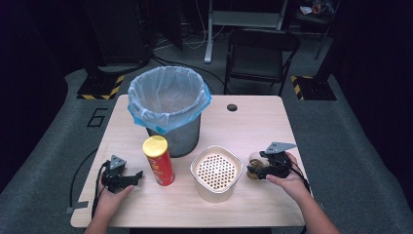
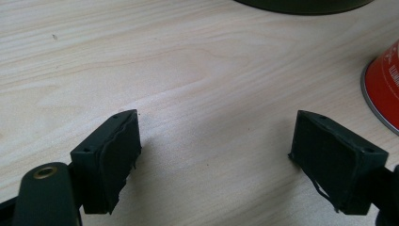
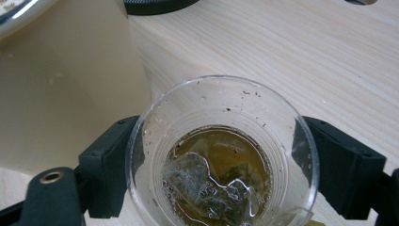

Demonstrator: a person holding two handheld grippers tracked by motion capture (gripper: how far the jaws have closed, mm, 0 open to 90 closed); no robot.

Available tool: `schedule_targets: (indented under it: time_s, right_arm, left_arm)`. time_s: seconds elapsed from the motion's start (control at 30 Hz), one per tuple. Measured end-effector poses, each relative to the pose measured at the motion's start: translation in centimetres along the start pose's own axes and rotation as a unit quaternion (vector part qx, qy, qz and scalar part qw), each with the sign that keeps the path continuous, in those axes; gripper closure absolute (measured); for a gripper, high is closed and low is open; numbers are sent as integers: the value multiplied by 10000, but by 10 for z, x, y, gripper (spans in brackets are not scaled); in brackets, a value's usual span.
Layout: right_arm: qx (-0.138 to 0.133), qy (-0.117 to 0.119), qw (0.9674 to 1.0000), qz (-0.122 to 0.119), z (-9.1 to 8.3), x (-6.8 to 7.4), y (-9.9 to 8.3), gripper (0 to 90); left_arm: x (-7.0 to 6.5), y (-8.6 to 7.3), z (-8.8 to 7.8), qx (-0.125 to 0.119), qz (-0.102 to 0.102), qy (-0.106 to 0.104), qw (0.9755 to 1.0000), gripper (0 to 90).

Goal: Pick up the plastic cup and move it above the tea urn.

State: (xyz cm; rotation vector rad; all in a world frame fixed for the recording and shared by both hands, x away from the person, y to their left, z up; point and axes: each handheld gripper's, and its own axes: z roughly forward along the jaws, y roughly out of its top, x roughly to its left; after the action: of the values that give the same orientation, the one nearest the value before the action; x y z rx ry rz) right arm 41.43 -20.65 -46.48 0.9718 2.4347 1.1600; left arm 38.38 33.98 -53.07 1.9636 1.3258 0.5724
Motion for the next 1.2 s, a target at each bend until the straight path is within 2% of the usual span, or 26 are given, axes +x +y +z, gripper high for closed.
schedule_targets:
  time_s: [0.2,0.23,0.33,0.47,0.6,0.73,0.9,1.07,1.2]
  right_arm:
    - [-135,-147,9998,-38,-7,2,5,141]
    - [-146,-166,9998,18,-8,3,6,140]
    - [-279,-204,9994,-39,-17,5,9,140]
    - [-446,-310,9985,46,-29,8,11,140]
    - [-506,-419,9975,273,-42,15,1,147]
    - [-388,-538,9963,549,-47,23,-14,161]
    - [-181,-621,9954,709,-40,36,-32,192]
    - [-271,-794,9926,880,-28,42,-35,213]
    - [-385,-1000,9905,861,-25,45,-31,209]
  left_arm:
    - [0,0,0,1,-2,-1,10000,159]
    - [0,0,0,-9,4,3,10000,159]
    - [0,0,0,-3,-5,0,10000,159]
    - [0,0,0,-9,4,2,10000,159]
    - [0,0,0,1,-2,-1,10000,159]
    - [0,0,0,0,-1,-1,10000,159]
    - [0,0,0,1,1,0,10000,159]
    - [0,0,0,2,-2,1,10000,159]
    - [0,0,0,0,-4,2,10000,159]
